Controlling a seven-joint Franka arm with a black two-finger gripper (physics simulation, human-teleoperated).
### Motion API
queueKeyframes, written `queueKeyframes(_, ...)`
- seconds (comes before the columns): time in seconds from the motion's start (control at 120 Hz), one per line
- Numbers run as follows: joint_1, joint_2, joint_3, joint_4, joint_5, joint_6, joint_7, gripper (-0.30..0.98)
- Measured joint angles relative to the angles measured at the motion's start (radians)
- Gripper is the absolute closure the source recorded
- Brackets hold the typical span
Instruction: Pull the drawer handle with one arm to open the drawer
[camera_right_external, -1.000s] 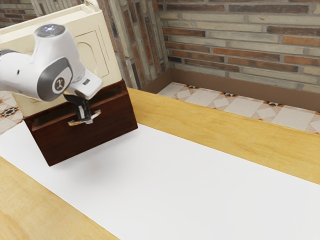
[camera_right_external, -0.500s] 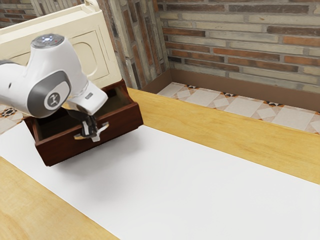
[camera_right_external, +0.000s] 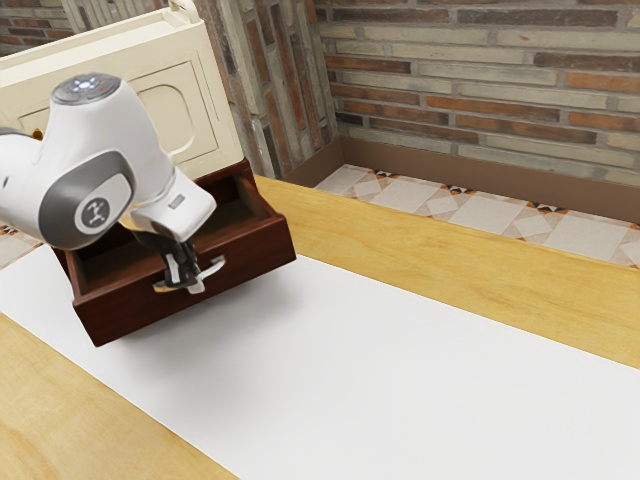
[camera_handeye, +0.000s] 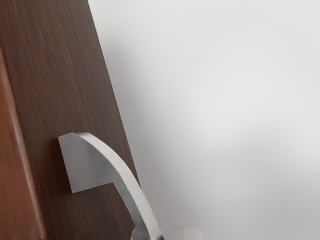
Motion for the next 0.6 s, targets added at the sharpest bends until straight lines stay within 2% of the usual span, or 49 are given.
queueKeyframes(0.167, -0.001, -0.001, -0.003, -0.002, -0.006, -0.006, -0.006, 0.77)
queueKeyframes(0.475, 0.008, -0.035, -0.027, 0.003, -0.037, -0.038, -0.007, 0.64)
queueKeyframes(0.6, 0.008, -0.043, -0.03, 0.053, -0.061, -0.089, -0.007, 0.41)
